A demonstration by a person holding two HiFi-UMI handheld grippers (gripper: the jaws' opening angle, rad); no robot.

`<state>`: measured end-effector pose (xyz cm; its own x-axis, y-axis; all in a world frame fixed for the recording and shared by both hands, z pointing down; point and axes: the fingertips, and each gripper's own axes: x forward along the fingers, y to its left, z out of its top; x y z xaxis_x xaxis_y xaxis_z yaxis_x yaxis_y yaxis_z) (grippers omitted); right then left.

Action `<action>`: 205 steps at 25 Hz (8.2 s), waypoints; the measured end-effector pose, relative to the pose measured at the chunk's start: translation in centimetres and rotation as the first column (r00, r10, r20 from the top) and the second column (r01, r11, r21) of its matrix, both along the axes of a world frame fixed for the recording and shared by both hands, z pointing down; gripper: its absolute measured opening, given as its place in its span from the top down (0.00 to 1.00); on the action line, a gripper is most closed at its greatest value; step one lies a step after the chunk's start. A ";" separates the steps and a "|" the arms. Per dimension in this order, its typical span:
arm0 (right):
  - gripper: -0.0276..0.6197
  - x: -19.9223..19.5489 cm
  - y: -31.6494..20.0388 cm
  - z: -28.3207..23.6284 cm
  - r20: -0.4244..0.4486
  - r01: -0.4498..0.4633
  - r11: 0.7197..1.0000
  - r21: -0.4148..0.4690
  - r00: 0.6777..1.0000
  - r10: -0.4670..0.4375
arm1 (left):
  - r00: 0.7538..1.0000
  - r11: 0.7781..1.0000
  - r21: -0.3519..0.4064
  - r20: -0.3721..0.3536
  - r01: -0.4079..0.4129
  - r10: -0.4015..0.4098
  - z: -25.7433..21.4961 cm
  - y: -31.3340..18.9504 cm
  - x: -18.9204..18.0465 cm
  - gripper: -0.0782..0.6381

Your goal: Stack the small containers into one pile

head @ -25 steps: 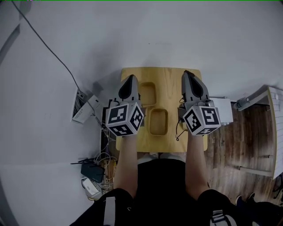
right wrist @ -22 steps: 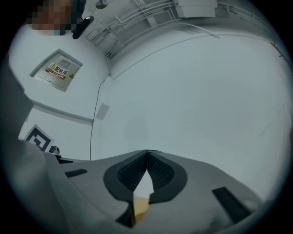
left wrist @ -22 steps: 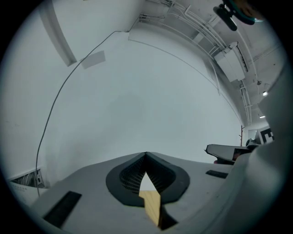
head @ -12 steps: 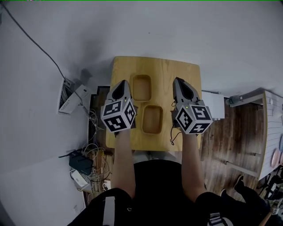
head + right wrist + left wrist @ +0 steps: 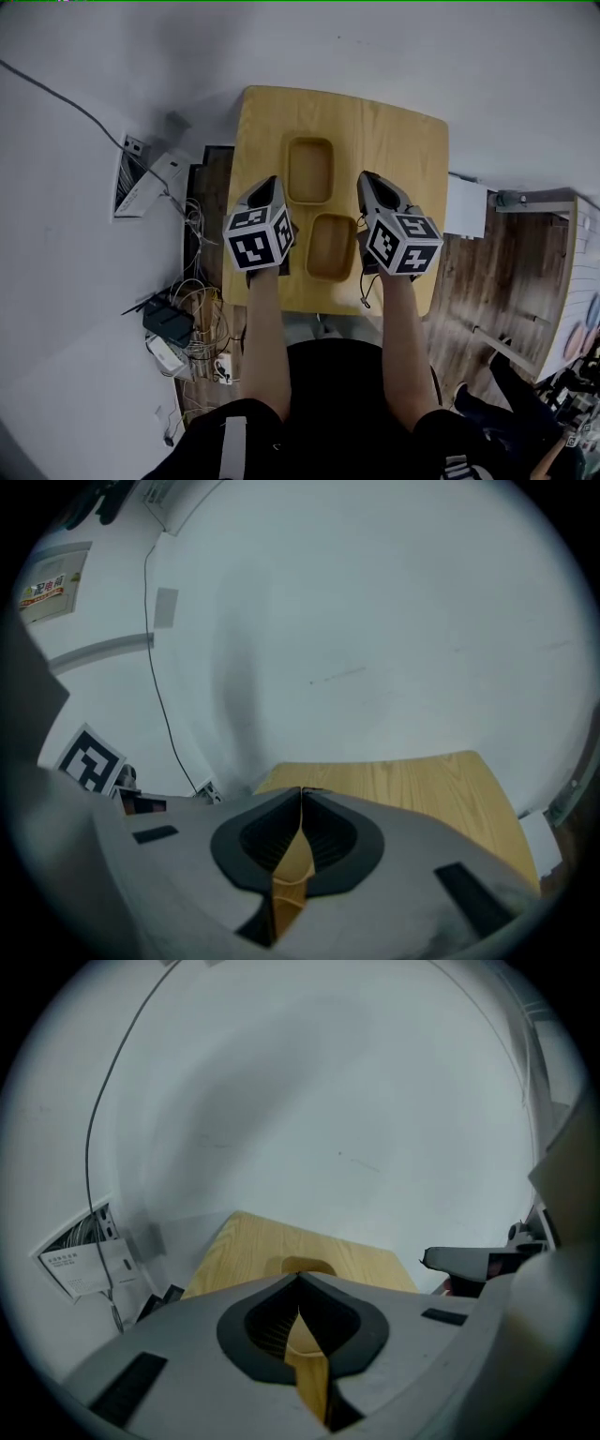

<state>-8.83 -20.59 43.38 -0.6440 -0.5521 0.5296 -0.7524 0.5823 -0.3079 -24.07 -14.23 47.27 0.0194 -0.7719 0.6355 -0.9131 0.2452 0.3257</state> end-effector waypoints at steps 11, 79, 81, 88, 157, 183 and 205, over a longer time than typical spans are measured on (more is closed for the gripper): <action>0.81 -1.8 1.8 7.9 -0.068 0.077 0.980 -0.181 0.994 -0.091 | 0.996 0.992 -0.117 -0.075 -0.047 0.038 6.4 0.1 1.2 0.64; 0.89 6.0 10.0 7.2 -0.066 -0.025 0.972 -0.232 0.998 0.010 | 0.996 0.998 0.019 -0.070 -0.059 0.060 1.9 7.2 10.7 0.82; 0.89 6.3 10.9 7.5 -0.071 -0.020 0.971 -0.237 0.997 0.003 | 0.996 0.999 0.015 -0.072 -0.050 0.051 2.2 8.1 11.1 0.82; 0.89 7.8 14.0 8.4 -0.096 -0.003 0.969 -0.247 0.995 -0.022 | 0.996 0.999 -0.014 -0.085 -0.036 0.034 3.8 11.3 12.6 0.82; 0.95 7.4 7.5 12.7 -0.182 -0.081 0.962 -0.260 0.983 0.033 | 0.982 0.976 -0.116 -0.057 -0.184 0.179 8.7 4.5 11.6 0.87; 0.81 8.8 13.9 16.6 -0.133 -0.105 0.913 -0.394 0.990 0.057 | 0.961 0.938 -0.213 -0.111 -0.272 0.254 12.7 10.2 13.7 0.71; 0.90 16.1 8.9 6.3 -0.157 -0.229 0.955 -0.187 0.967 0.201 | 0.915 0.917 0.018 -0.051 -0.399 0.399 2.5 3.8 21.0 0.80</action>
<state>7.25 -11.65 49.69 -0.4364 -0.5422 0.7180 -0.8956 0.3383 -0.2889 -3.10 -10.44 49.73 0.3598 -0.6977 0.6194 -0.9162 -0.1387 0.3760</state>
